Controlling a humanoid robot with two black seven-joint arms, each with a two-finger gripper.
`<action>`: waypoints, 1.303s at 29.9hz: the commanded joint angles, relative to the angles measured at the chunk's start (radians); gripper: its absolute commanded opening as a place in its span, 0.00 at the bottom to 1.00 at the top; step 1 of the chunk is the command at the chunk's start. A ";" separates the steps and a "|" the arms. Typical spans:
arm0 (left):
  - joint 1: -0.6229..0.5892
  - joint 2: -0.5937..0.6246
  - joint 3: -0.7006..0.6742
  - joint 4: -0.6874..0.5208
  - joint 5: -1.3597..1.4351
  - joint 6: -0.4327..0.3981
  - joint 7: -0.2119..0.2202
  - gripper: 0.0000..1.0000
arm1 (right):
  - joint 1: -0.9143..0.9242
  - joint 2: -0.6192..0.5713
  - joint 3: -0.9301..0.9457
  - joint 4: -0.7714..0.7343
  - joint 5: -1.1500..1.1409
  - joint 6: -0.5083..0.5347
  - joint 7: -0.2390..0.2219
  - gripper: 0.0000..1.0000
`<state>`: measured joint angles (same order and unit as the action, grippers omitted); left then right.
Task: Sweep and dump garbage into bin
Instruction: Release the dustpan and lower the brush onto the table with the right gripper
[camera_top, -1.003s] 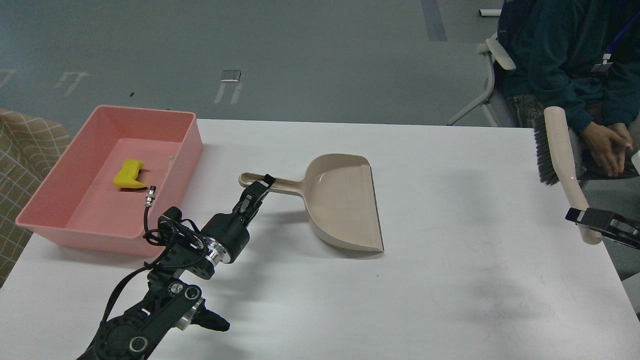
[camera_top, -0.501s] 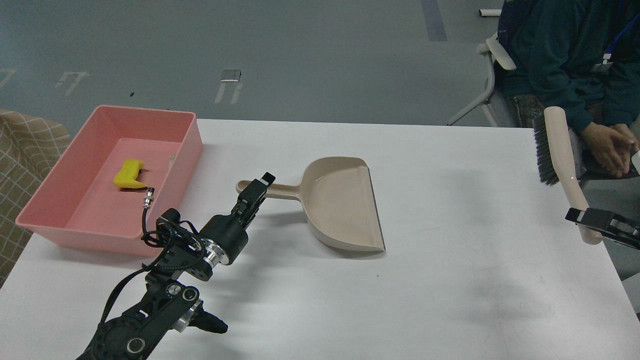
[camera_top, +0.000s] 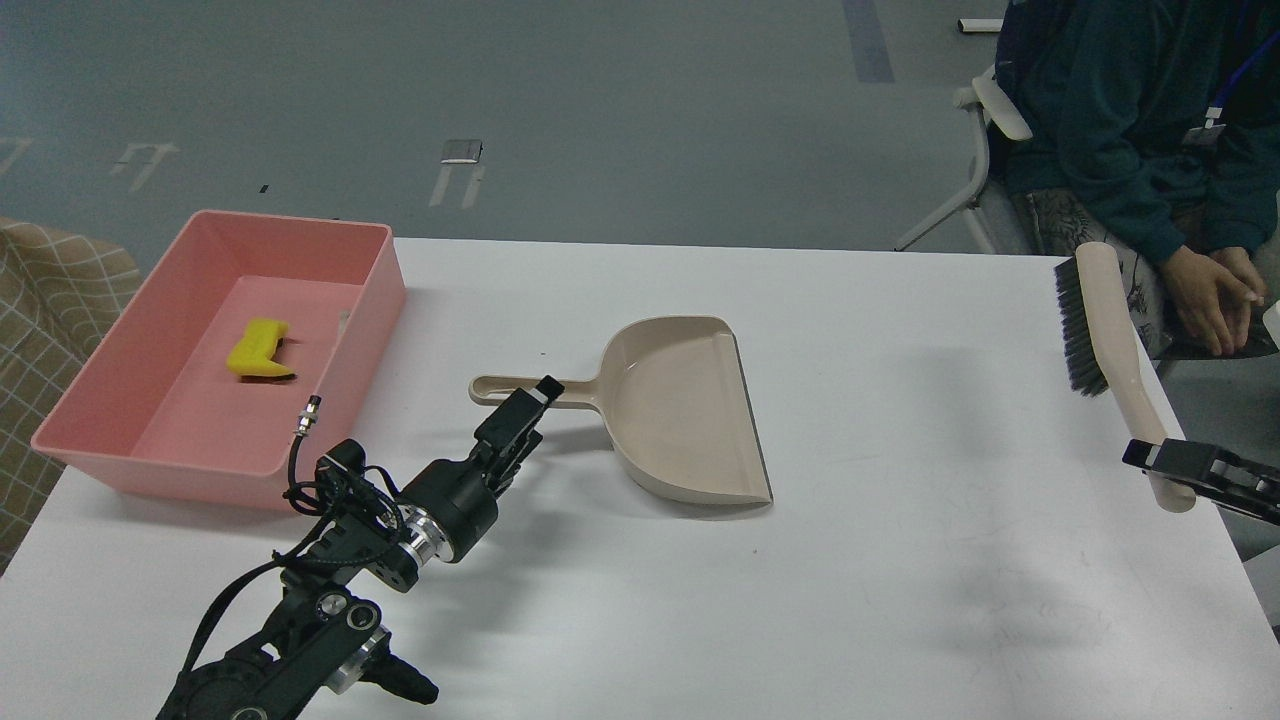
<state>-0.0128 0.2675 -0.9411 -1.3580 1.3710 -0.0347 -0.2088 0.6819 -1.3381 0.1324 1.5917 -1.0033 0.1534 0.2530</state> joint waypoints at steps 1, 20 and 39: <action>0.033 0.030 -0.007 -0.055 -0.006 -0.033 0.000 0.96 | -0.021 0.033 -0.004 -0.001 -0.003 0.009 0.000 0.00; 0.053 0.145 -0.036 -0.223 -0.200 -0.157 0.002 0.96 | -0.036 0.151 -0.002 -0.003 -0.107 0.103 -0.006 0.00; 0.109 0.159 -0.170 -0.277 -0.303 -0.376 0.006 0.96 | -0.032 0.178 -0.001 -0.056 -0.141 0.101 -0.009 0.19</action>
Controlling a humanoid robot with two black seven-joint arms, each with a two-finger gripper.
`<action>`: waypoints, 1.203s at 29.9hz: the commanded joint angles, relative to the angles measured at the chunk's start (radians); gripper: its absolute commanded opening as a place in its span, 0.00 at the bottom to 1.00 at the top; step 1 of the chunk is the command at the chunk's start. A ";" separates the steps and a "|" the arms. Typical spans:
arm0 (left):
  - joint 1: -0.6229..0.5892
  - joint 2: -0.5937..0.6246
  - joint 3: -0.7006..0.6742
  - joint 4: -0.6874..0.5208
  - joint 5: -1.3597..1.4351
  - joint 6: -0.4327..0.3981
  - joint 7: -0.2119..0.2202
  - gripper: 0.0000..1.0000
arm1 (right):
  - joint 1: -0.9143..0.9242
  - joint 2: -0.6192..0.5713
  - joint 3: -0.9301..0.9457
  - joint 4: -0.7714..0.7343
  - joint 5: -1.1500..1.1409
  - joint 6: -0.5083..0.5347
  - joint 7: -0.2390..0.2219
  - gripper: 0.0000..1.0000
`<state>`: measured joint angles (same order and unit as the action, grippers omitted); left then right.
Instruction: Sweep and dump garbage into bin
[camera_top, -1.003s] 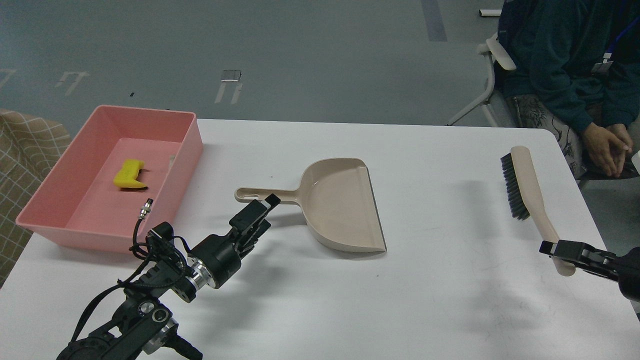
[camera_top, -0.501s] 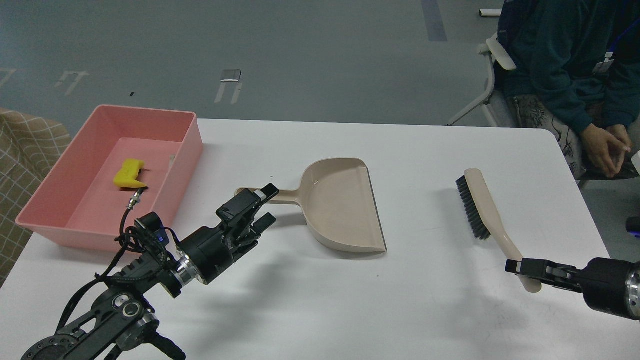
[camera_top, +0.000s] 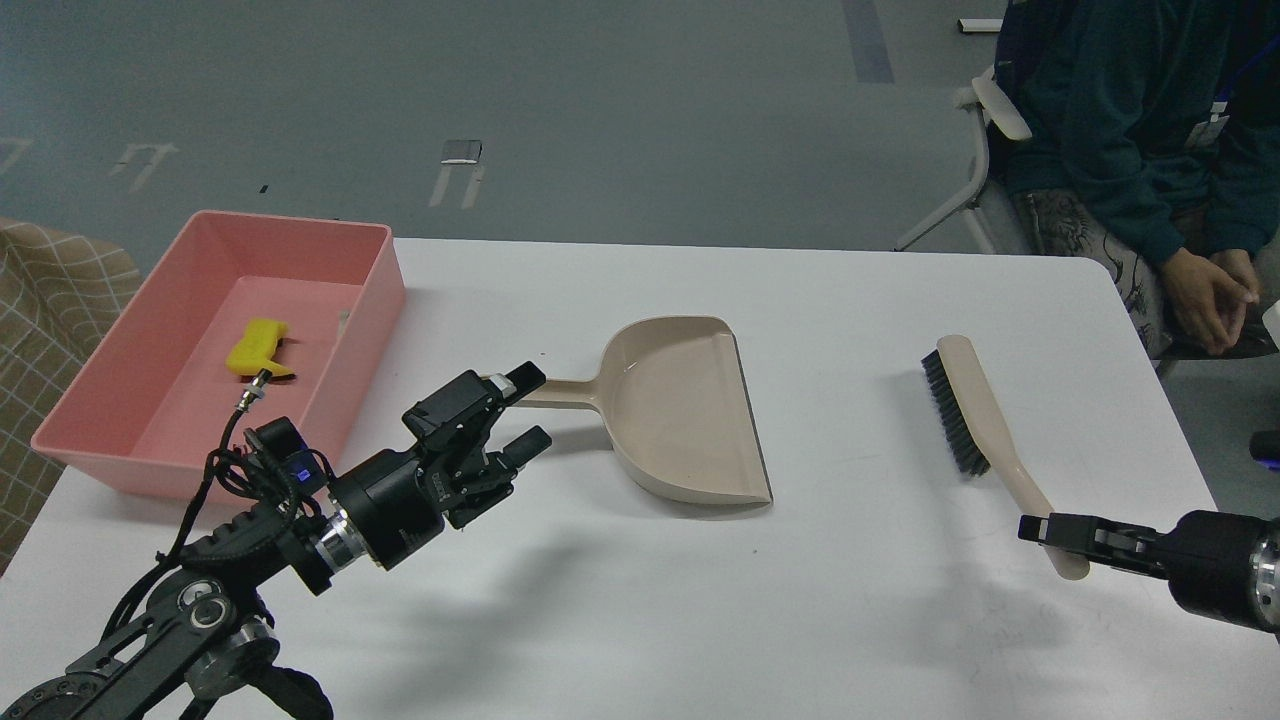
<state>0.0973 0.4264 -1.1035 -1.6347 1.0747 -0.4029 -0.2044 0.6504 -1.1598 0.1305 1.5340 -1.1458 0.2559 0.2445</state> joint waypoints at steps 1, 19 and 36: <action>-0.001 0.000 -0.007 0.000 -0.007 -0.011 0.002 0.96 | 0.000 -0.001 0.001 0.002 0.003 -0.001 -0.002 0.24; -0.001 0.000 -0.079 -0.025 -0.016 -0.086 0.014 0.96 | -0.002 -0.141 0.064 0.034 0.012 0.000 0.022 0.98; -0.322 0.006 -0.223 0.030 -0.251 -0.086 0.120 0.96 | 0.005 -0.120 0.460 -0.217 0.492 0.031 0.137 0.98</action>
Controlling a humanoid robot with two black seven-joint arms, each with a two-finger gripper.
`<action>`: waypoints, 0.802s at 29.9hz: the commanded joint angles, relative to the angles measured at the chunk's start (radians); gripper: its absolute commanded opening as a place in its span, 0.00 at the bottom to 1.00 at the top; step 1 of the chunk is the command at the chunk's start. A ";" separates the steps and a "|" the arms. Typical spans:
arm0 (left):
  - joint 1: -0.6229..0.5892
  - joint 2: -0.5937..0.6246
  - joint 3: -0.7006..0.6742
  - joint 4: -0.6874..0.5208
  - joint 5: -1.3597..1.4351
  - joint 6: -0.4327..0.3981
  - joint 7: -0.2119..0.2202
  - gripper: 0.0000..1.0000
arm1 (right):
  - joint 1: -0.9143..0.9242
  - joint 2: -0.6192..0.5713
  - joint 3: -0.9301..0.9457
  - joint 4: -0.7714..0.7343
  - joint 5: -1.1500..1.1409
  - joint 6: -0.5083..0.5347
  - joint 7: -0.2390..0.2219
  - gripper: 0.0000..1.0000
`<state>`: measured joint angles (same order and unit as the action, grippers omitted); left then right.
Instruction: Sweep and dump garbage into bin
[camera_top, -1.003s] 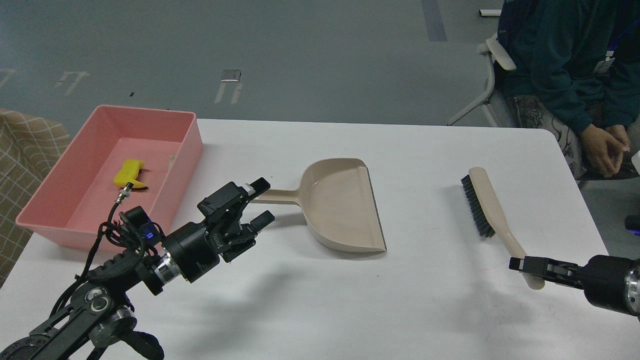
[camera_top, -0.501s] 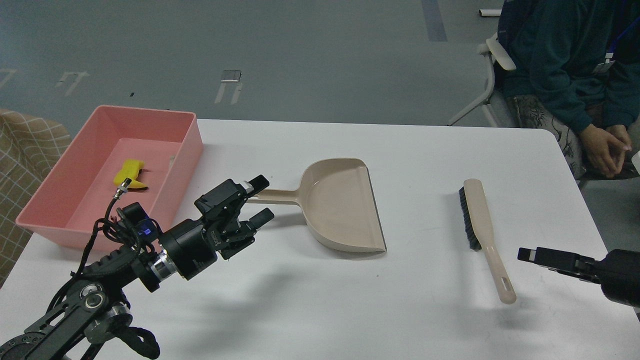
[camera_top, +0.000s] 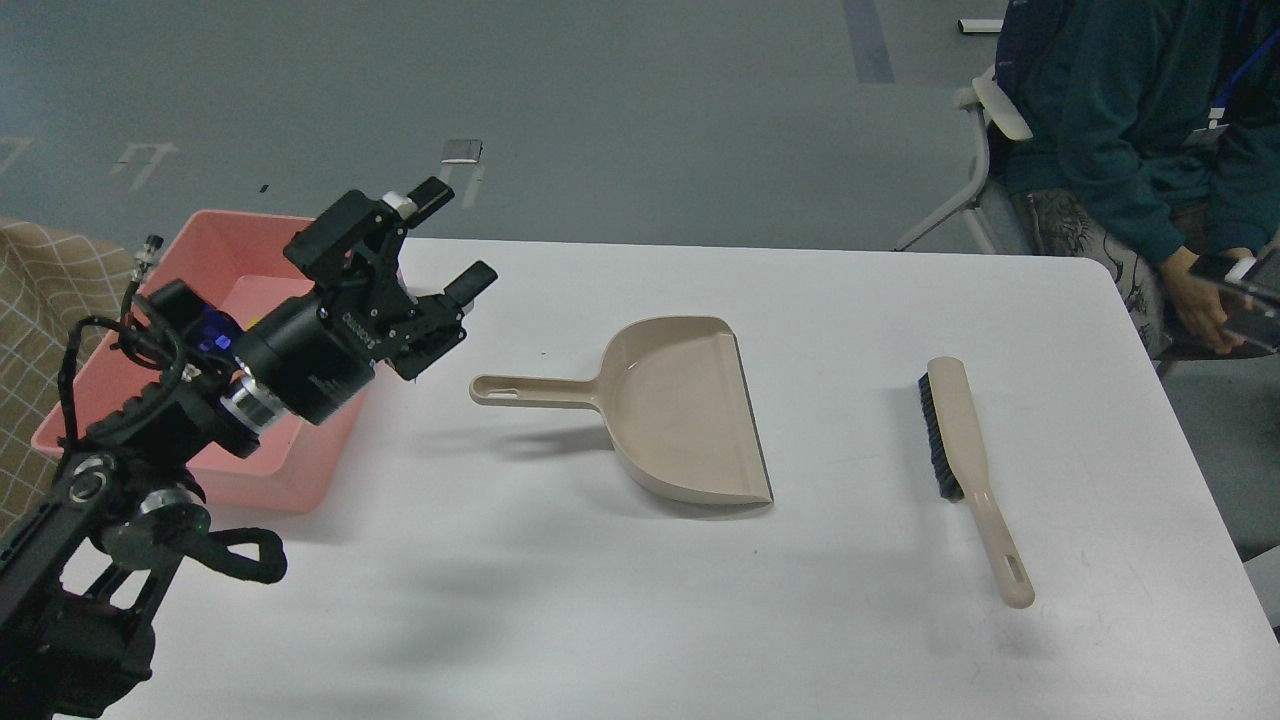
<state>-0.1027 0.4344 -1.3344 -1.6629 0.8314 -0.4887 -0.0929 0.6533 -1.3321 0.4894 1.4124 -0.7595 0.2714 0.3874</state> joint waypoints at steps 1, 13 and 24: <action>-0.155 -0.003 0.009 0.077 -0.008 0.008 0.010 0.96 | 0.003 0.068 0.126 -0.119 0.121 0.025 -0.007 0.98; -0.594 -0.045 0.032 0.540 -0.014 0.090 0.010 0.96 | 0.045 0.330 0.383 -0.369 0.249 0.084 -0.025 0.98; -0.862 -0.184 0.129 0.982 -0.167 0.084 -0.002 0.98 | 0.166 0.620 0.525 -0.590 0.252 0.091 -0.025 0.98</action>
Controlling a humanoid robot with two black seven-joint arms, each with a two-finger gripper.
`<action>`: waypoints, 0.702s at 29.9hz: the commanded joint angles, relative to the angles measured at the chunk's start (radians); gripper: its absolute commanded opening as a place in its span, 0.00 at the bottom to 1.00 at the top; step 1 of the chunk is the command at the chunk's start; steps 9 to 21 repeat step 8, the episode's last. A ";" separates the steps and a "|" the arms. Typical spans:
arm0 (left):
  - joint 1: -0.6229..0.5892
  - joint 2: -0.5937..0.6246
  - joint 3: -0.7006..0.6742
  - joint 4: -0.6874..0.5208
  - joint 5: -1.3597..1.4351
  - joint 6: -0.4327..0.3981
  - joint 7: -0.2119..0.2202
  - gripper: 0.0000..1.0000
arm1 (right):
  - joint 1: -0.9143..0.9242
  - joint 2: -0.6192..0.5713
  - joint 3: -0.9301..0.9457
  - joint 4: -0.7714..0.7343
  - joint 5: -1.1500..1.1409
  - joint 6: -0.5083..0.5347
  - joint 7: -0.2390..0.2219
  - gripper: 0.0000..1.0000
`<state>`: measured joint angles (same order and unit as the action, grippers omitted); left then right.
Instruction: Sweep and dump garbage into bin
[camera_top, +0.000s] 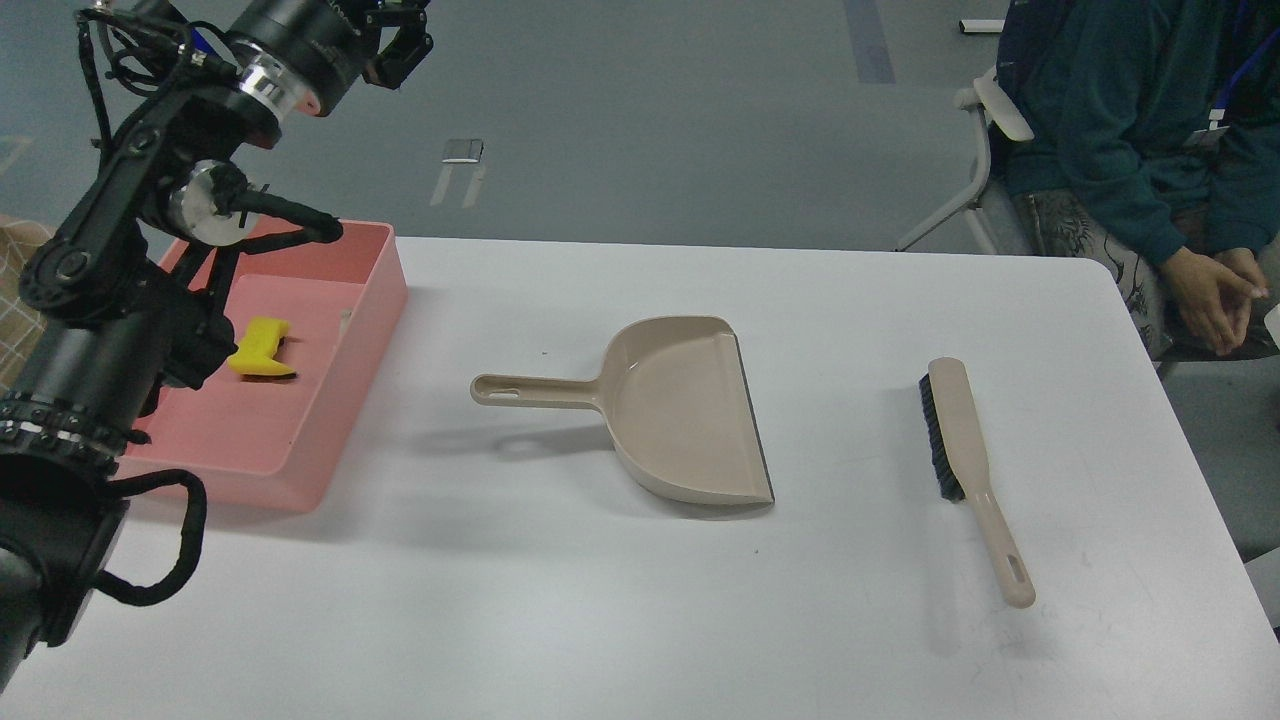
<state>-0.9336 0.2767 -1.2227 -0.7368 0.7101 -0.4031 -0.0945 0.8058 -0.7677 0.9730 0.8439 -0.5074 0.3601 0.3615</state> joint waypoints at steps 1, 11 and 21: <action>-0.037 -0.039 0.032 0.063 -0.069 0.003 -0.001 0.98 | 0.024 0.082 0.062 -0.029 0.000 0.002 0.001 0.98; -0.054 -0.113 0.065 0.074 -0.112 0.043 -0.002 0.98 | 0.052 0.206 0.113 -0.094 0.055 0.000 -0.001 0.98; -0.054 -0.113 0.065 0.074 -0.112 0.043 -0.002 0.98 | 0.052 0.206 0.113 -0.094 0.055 0.000 -0.001 0.98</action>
